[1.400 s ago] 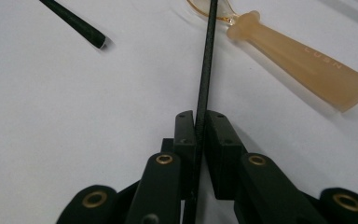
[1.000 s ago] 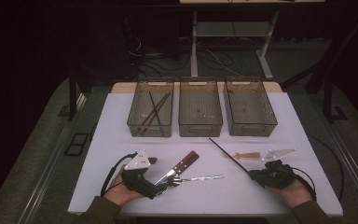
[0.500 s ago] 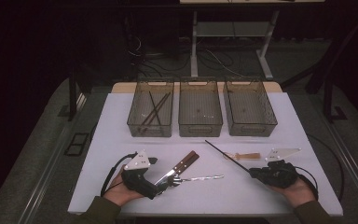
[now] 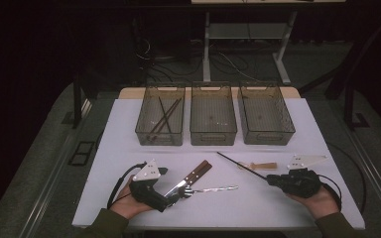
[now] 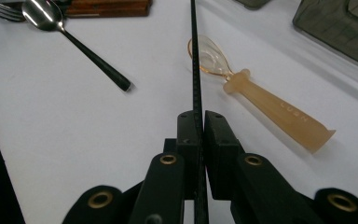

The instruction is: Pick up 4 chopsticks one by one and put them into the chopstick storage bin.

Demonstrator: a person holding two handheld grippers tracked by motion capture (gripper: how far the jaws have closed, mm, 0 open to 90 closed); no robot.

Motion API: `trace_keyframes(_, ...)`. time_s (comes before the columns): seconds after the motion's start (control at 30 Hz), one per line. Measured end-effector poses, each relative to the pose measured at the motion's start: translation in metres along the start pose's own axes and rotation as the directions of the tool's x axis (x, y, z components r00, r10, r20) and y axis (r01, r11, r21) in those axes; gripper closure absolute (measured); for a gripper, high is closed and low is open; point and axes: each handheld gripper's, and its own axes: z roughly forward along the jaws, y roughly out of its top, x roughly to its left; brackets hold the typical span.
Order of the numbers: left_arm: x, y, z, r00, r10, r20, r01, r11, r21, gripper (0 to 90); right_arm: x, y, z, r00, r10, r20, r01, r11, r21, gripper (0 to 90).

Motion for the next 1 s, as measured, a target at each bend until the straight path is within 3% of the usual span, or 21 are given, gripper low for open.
trace_keyframes(0.57, 0.000, 0.000, 0.000, 1.0000, 0.000, -0.001, 0.000, 1.0000, -0.001, 0.0, 0.002, 0.013, -0.006, 0.9978, -0.035, -0.056, 0.029, 0.995, -0.095, 85.3)
trace_keyframes(1.0, 0.001, -0.001, 0.000, 0.9998, -0.016, -0.007, 0.016, 0.9998, -0.007, 0.0, 0.003, 0.031, -0.009, 0.9956, -0.026, -0.090, 0.011, 0.987, -0.162, 85.2)
